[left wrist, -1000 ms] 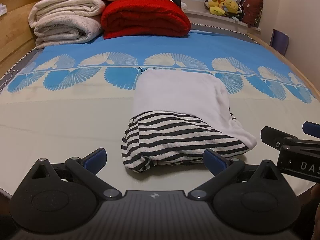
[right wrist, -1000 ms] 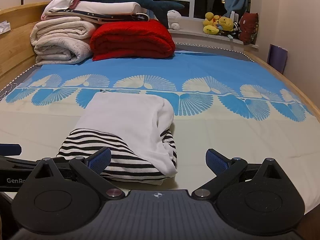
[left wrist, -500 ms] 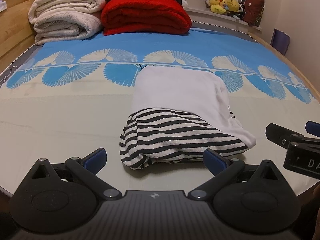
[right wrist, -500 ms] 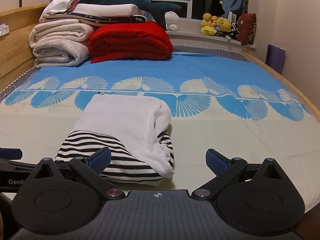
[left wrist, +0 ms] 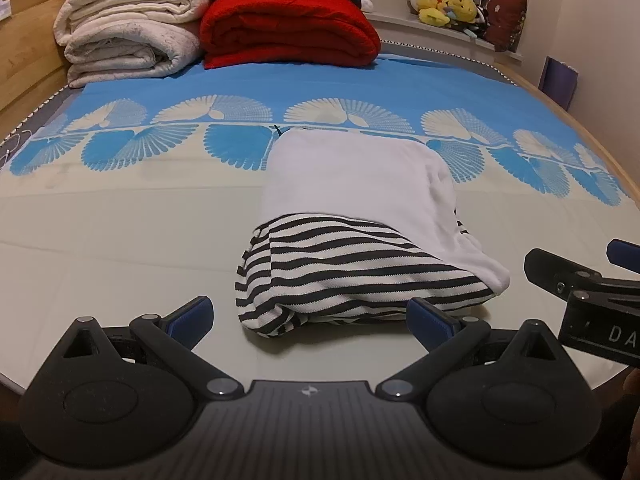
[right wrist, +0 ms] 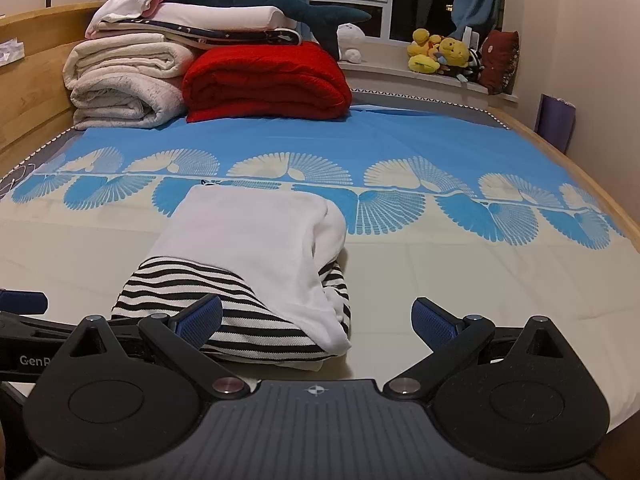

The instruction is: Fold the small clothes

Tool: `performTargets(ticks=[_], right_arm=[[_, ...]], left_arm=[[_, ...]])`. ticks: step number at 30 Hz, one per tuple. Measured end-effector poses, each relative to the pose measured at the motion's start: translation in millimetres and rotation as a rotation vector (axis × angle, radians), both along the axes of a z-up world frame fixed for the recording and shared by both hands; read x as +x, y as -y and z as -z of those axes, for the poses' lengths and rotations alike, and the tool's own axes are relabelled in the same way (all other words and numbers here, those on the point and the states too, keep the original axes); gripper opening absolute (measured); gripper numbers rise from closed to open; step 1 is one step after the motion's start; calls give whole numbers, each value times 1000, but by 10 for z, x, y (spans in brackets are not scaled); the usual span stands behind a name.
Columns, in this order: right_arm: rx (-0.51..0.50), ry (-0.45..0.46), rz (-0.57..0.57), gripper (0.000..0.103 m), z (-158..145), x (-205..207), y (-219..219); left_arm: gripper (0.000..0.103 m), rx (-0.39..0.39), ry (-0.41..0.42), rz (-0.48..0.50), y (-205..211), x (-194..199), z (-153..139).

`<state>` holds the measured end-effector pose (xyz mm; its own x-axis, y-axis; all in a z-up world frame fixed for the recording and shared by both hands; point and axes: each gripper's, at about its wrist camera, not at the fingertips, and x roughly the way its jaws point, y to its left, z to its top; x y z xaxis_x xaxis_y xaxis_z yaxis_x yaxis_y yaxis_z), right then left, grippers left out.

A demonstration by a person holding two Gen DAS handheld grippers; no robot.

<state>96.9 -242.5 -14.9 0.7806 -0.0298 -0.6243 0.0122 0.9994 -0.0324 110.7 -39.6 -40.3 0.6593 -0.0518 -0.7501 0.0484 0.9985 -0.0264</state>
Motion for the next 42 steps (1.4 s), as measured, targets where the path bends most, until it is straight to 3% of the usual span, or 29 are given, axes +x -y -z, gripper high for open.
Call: performTargets(ticks=[42], right_arm=[[-16, -6, -14, 100, 31, 17, -27]], left_arm=[[103, -4, -11, 5, 10, 9, 24]])
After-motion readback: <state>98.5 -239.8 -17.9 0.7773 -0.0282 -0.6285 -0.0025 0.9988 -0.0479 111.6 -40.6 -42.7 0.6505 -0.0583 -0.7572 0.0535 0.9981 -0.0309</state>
